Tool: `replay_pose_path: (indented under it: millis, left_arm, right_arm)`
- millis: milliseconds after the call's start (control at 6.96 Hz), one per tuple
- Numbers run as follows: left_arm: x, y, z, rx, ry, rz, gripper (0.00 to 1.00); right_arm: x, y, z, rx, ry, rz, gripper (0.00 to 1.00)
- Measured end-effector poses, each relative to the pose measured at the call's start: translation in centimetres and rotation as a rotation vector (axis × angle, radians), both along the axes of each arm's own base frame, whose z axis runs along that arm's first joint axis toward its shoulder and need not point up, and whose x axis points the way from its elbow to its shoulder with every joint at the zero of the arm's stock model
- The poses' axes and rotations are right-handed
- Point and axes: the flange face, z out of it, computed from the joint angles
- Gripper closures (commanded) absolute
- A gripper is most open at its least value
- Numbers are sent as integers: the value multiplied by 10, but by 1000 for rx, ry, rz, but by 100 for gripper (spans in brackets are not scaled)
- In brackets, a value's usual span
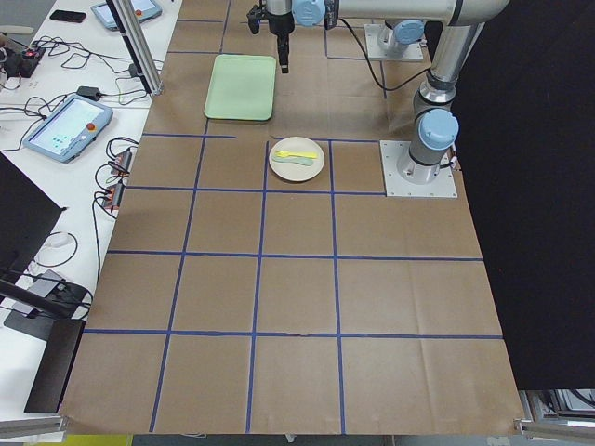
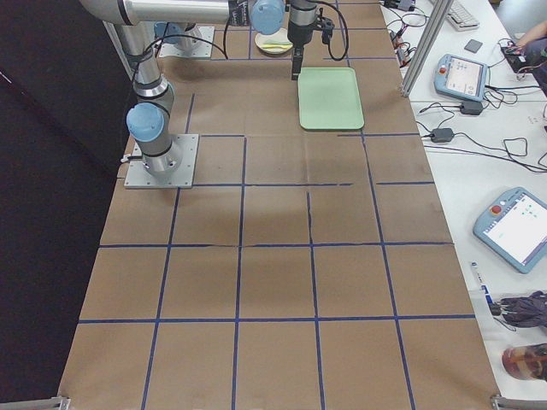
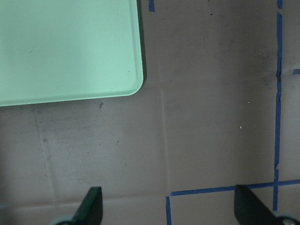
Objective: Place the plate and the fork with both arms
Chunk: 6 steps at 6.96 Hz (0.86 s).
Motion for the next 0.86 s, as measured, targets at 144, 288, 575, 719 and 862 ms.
replay_pose_path:
  millis: [144,288,575,719,862]
  left_arm:
    - [3,-1,-1,-1,-18,1,0]
    - [4,-4,-1,-2,-28,-2,0]
    - [5,-11,-1,-4,-34,-12,0]
    - [6,-13,1,-6,-30,-9,0]
    - [7,-14,2,-8,-25,-2,0]
  right_arm:
    - [0,0,0,0,0,0,0]
    - [0,0,0,0,1,0,0]
    - [0,0,-1,1,4,0,0]
    - [0,0,-1,1,5,1,0]
    - [0,0,-1,1,4,1,0]
